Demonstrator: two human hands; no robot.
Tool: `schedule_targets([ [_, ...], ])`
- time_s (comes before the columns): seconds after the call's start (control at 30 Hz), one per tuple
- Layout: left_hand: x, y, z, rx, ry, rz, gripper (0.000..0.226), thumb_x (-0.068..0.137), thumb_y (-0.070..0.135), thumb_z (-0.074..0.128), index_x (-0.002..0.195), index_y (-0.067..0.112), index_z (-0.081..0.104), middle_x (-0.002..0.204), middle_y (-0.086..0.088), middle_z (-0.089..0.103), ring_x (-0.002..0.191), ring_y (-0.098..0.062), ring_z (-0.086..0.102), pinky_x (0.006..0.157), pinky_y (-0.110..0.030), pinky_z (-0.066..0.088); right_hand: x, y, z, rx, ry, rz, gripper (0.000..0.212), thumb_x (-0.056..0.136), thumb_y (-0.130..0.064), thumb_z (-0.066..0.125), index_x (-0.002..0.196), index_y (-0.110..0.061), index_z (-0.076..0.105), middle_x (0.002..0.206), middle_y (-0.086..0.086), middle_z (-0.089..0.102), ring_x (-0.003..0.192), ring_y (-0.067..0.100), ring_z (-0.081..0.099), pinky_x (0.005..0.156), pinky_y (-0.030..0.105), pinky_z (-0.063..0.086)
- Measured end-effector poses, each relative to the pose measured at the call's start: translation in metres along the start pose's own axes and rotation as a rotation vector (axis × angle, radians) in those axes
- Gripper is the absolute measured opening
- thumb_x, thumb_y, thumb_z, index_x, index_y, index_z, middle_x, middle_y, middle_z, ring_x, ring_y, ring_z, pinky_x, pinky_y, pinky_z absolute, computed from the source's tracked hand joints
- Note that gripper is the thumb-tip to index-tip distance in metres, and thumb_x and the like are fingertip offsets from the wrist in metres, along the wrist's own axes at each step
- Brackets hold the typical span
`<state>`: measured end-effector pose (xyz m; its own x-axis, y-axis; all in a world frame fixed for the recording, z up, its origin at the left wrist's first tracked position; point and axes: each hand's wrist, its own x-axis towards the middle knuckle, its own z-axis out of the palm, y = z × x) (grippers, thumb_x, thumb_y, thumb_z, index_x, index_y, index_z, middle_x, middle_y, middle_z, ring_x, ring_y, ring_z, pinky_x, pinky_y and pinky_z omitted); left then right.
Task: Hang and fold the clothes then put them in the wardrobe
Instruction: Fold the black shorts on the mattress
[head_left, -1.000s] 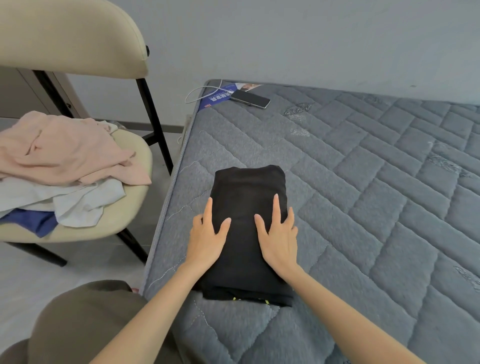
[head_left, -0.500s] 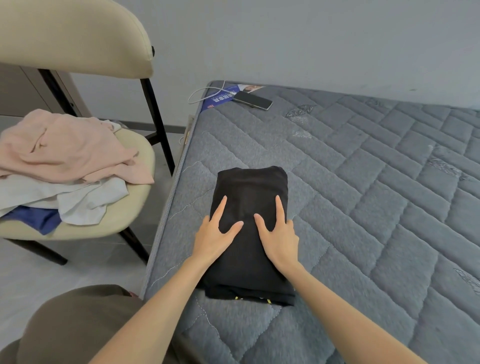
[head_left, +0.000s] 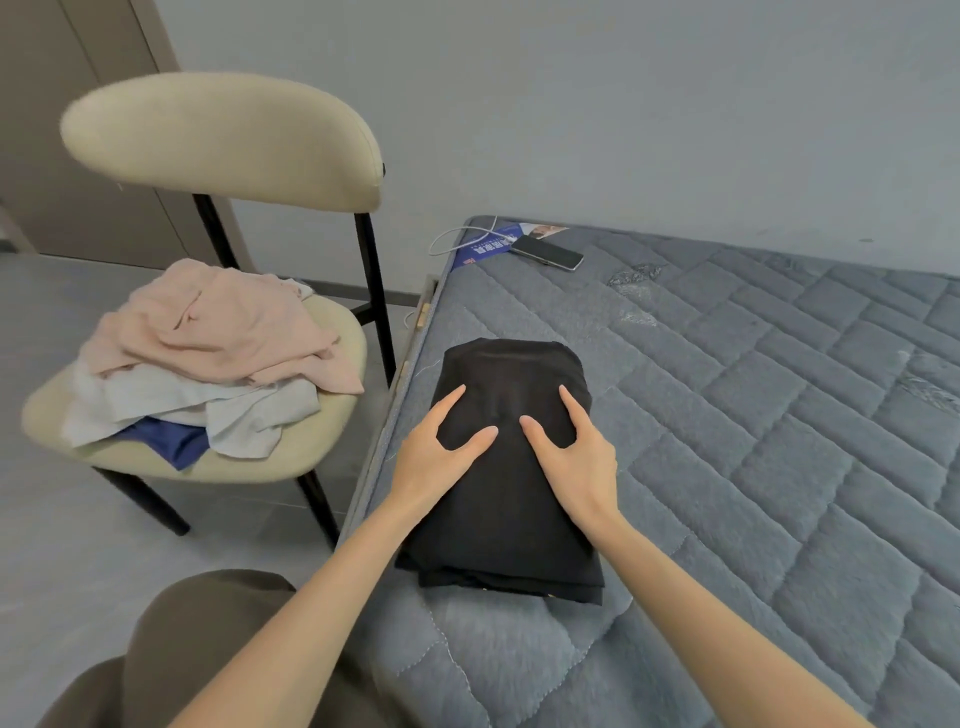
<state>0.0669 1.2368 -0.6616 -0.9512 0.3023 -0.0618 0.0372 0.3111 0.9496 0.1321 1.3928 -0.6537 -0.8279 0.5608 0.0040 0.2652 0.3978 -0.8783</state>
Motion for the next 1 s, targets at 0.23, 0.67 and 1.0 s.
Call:
schedule_targets([
  [0.23,-0.017,0.04,-0.097,0.002,0.22,0.111,0.065,0.076,0.051,0.071,0.134,0.047,0.041,0.127,0.029,0.047,0.115,0.004,0.047,0.094,-0.018,0.04,-0.009,-0.095,0.039,0.127,-0.087,-0.217,0.069,0.081,-0.054,0.065,0.143,-0.041,0.037,0.134,-0.015,0.054,0.119,0.004,0.053,0.102,0.028,0.045],
  [0.67,-0.108,0.028,-0.361,-0.01,0.76,0.105,0.063,0.072,0.054,0.073,0.128,0.055,0.044,0.121,0.036,0.052,0.11,0.014,0.051,0.089,-0.013,0.044,-0.09,-0.294,0.236,0.218,-0.504,-0.555,0.069,0.081,-0.056,0.062,0.143,-0.041,0.036,0.132,-0.023,0.051,0.118,-0.002,0.049,0.092,0.013,0.035],
  [1.0,-0.165,-0.033,-0.563,-0.017,1.097,-0.03,0.061,0.075,0.047,0.073,0.13,0.048,0.046,0.117,0.041,0.049,0.106,0.022,0.047,0.079,-0.001,0.043,-0.177,-0.42,0.442,0.172,-0.817,-0.703,0.069,0.081,-0.056,0.062,0.143,-0.037,0.037,0.135,-0.014,0.053,0.123,0.005,0.049,0.105,0.027,0.04],
])
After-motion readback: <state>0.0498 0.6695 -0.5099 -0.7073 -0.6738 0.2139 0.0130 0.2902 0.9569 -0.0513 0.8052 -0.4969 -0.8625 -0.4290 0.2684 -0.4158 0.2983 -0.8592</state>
